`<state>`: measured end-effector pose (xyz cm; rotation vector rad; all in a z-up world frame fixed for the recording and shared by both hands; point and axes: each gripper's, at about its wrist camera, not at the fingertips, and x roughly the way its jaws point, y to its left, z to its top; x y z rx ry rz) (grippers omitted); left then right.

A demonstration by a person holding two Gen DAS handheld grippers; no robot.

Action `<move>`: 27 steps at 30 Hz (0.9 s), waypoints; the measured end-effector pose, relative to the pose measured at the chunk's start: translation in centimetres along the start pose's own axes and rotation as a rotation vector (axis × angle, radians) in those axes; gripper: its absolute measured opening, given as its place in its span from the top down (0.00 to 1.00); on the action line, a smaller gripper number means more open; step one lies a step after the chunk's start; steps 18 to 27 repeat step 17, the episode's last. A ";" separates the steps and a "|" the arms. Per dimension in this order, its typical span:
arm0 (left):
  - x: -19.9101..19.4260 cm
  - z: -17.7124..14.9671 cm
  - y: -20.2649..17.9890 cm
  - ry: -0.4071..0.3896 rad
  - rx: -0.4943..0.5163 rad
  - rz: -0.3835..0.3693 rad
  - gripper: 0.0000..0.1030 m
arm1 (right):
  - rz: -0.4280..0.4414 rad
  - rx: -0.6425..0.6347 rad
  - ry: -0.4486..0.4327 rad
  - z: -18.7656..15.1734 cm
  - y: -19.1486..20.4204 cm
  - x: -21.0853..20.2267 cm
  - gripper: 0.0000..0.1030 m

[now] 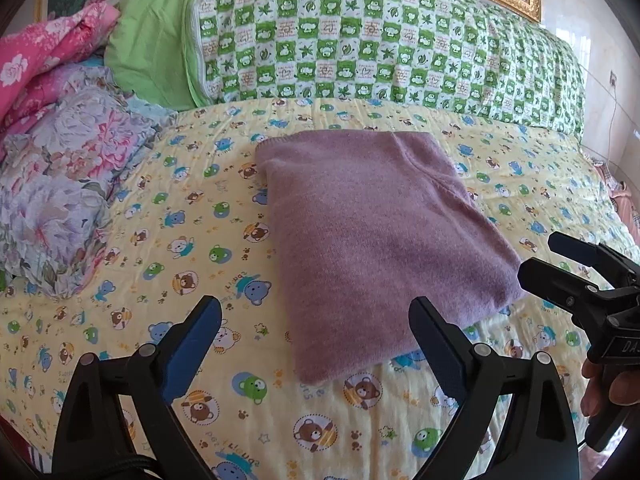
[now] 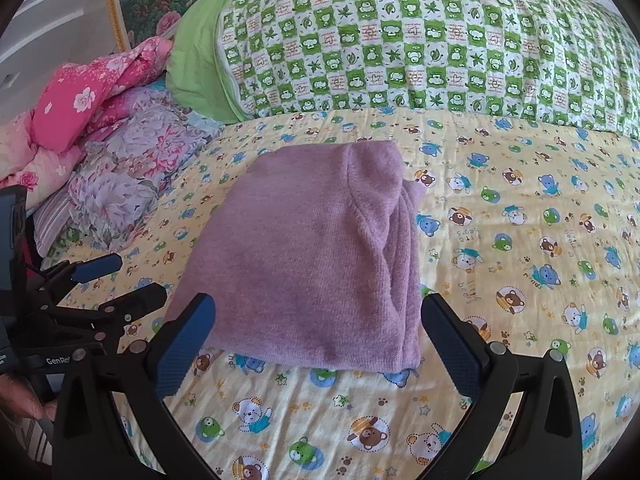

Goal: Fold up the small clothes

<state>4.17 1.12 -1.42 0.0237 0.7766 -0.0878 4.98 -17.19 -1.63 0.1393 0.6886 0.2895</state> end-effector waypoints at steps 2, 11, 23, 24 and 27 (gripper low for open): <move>0.2 0.4 0.0 0.002 -0.010 -0.003 0.08 | -0.002 0.006 0.002 0.2 -0.3 0.2 0.01; 0.9 0.8 -0.4 0.014 -0.015 -0.004 0.08 | 0.001 0.013 0.020 0.5 -0.8 0.9 0.01; 1.4 1.0 -0.2 0.027 -0.026 -0.006 0.07 | 0.000 0.023 0.026 0.8 -1.4 1.3 0.01; 1.4 1.0 -0.2 0.027 -0.026 -0.006 0.07 | 0.000 0.023 0.026 0.8 -1.4 1.3 0.01; 1.4 1.0 -0.2 0.027 -0.026 -0.006 0.07 | 0.000 0.023 0.026 0.8 -1.4 1.3 0.01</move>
